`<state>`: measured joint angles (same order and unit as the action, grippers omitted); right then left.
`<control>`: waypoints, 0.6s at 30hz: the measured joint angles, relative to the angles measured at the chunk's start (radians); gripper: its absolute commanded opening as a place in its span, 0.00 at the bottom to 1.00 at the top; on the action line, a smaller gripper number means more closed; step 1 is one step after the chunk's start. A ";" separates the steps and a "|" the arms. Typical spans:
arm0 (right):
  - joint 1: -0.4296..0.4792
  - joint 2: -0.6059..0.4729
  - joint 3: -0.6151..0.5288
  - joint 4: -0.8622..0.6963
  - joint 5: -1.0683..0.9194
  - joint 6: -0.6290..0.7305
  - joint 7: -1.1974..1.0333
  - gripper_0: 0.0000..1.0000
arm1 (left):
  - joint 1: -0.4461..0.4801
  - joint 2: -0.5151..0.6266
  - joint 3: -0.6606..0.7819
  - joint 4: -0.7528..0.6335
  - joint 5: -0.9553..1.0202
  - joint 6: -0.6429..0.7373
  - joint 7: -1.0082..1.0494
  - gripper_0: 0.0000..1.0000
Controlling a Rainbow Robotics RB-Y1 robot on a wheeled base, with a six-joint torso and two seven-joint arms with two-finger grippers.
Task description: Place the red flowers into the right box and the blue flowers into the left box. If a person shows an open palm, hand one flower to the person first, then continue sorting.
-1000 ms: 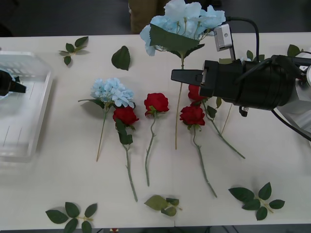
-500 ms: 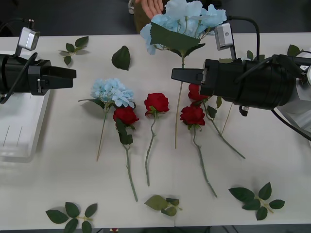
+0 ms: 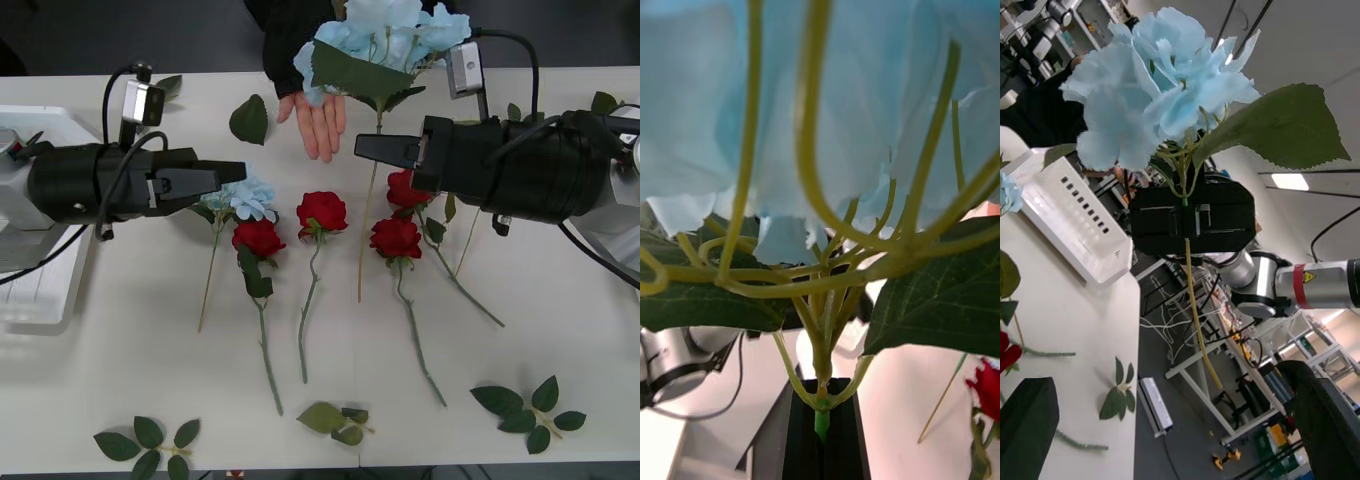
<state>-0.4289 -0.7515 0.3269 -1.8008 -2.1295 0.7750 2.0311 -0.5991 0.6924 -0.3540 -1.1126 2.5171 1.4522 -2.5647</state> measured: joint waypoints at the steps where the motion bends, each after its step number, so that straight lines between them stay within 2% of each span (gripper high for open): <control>1: 0.000 0.000 -0.009 0.000 0.013 -0.009 0.000 0.00 | 0.000 -0.012 0.000 -0.001 0.000 -0.008 0.000 0.92; 7: 0.000 0.002 -0.150 0.000 0.153 0.009 0.000 0.00 | 0.000 -0.034 0.000 -0.002 0.000 -0.028 -0.001 0.92; 11: -0.017 0.021 -0.257 0.000 0.289 0.108 -0.022 0.00 | 0.000 -0.034 0.000 -0.003 0.000 -0.030 -0.001 0.91; 18: -0.116 0.142 -0.393 -0.027 0.653 0.275 -0.298 0.00 | -0.001 -0.034 0.000 -0.004 0.000 -0.039 -0.002 0.92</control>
<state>-0.5449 -0.6092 -0.0665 -1.8274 -1.4763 1.0500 1.7334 -0.5997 0.6584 -0.3540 -1.1164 2.5171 1.4133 -2.5663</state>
